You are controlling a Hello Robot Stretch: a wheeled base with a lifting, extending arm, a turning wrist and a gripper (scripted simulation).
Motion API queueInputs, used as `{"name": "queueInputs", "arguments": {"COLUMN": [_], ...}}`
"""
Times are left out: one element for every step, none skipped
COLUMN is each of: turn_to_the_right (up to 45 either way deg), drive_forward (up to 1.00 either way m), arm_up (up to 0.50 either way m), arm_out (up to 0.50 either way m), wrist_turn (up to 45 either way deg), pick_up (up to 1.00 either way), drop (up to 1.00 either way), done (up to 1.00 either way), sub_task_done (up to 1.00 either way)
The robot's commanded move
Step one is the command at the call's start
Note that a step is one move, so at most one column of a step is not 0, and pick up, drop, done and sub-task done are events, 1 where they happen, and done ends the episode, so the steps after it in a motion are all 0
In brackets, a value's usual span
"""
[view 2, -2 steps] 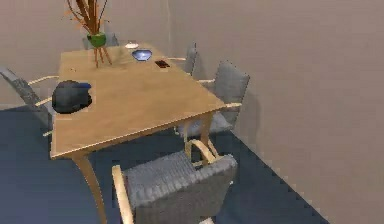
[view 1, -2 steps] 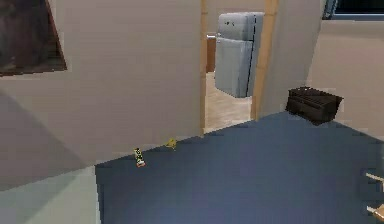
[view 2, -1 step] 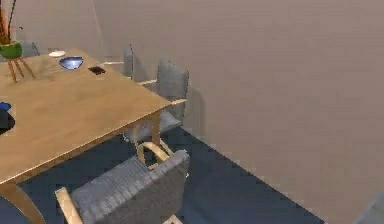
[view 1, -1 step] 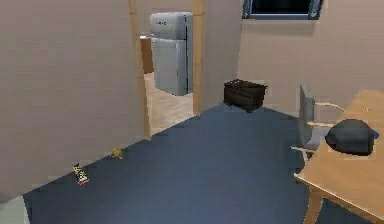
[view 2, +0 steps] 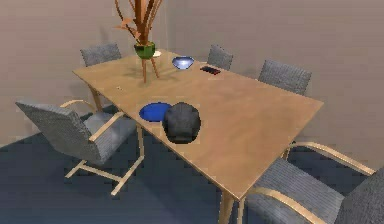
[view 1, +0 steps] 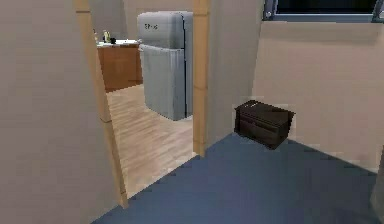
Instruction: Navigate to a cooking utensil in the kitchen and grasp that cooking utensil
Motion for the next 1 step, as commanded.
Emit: {"name": "queueInputs", "arguments": {"turn_to_the_right": [3.0], "drive_forward": [0.00], "arm_up": [0.00], "arm_out": [0.00], "wrist_turn": [0.0], "pick_up": [0.00], "drop": [0.00], "done": [0.00], "sub_task_done": [0.00]}}
